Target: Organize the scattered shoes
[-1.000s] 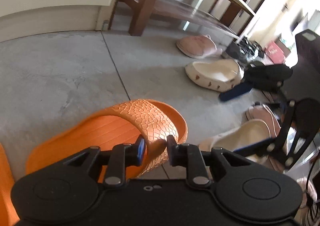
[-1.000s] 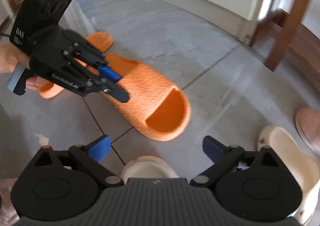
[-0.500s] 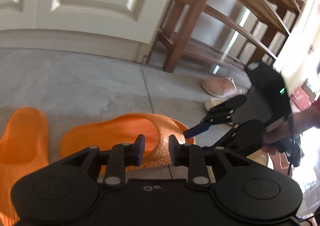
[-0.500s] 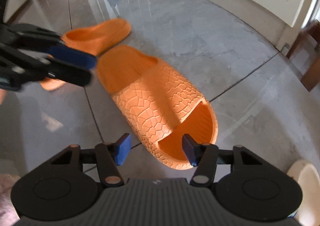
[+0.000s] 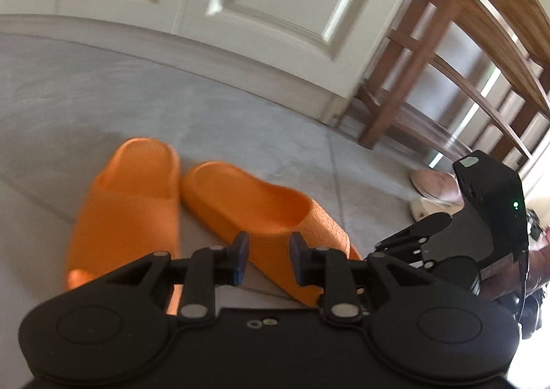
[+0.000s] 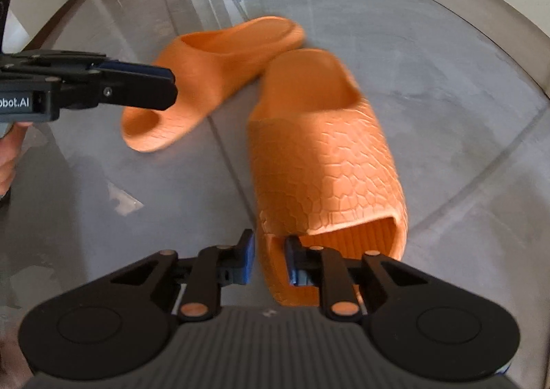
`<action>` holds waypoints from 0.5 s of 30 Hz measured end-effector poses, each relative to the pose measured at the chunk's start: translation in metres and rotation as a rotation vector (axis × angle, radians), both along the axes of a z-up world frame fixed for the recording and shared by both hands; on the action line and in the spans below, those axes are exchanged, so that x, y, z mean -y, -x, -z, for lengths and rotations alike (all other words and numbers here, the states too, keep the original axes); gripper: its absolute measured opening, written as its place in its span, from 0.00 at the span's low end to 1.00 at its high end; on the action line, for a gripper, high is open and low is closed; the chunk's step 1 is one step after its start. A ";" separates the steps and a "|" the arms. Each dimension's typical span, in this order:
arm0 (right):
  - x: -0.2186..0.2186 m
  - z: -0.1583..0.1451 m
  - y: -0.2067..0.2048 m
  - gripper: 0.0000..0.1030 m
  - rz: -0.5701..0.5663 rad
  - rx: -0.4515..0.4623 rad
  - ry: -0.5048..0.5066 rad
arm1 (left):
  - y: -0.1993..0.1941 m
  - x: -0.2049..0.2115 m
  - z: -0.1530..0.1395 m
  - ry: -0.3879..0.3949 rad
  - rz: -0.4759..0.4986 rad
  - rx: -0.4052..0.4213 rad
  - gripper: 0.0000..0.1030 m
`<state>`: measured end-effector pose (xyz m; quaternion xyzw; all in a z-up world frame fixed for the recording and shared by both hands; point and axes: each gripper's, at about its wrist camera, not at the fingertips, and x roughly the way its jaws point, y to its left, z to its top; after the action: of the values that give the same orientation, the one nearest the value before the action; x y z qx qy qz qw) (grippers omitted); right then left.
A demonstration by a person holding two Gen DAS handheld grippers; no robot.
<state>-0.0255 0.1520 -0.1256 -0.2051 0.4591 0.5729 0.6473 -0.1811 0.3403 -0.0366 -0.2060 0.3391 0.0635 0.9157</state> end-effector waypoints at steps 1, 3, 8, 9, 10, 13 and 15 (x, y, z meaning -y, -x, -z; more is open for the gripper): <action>-0.008 0.000 0.004 0.23 -0.003 -0.012 -0.011 | 0.004 -0.001 -0.001 -0.002 -0.015 0.000 0.23; -0.026 0.000 0.012 0.24 0.003 -0.051 -0.037 | 0.009 -0.003 -0.002 -0.006 -0.032 0.000 0.23; -0.060 0.001 0.030 0.24 0.045 -0.141 -0.109 | 0.024 -0.010 -0.014 -0.013 -0.093 0.039 0.23; -0.064 0.002 0.031 0.24 0.054 -0.147 -0.119 | 0.025 -0.011 -0.016 -0.016 -0.098 0.045 0.23; -0.067 0.003 0.031 0.24 0.063 -0.153 -0.128 | 0.026 -0.011 -0.018 -0.022 -0.098 0.049 0.23; -0.073 0.006 0.030 0.25 0.098 -0.189 -0.154 | 0.025 -0.009 -0.024 -0.034 -0.090 0.070 0.23; -0.071 0.006 0.028 0.26 0.094 -0.218 -0.178 | 0.023 -0.006 -0.026 -0.029 -0.089 0.085 0.23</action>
<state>-0.0536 0.2234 -0.1318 -0.0618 0.4833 0.5993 0.6351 -0.2044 0.3467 -0.0108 -0.2100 0.2896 0.1001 0.9285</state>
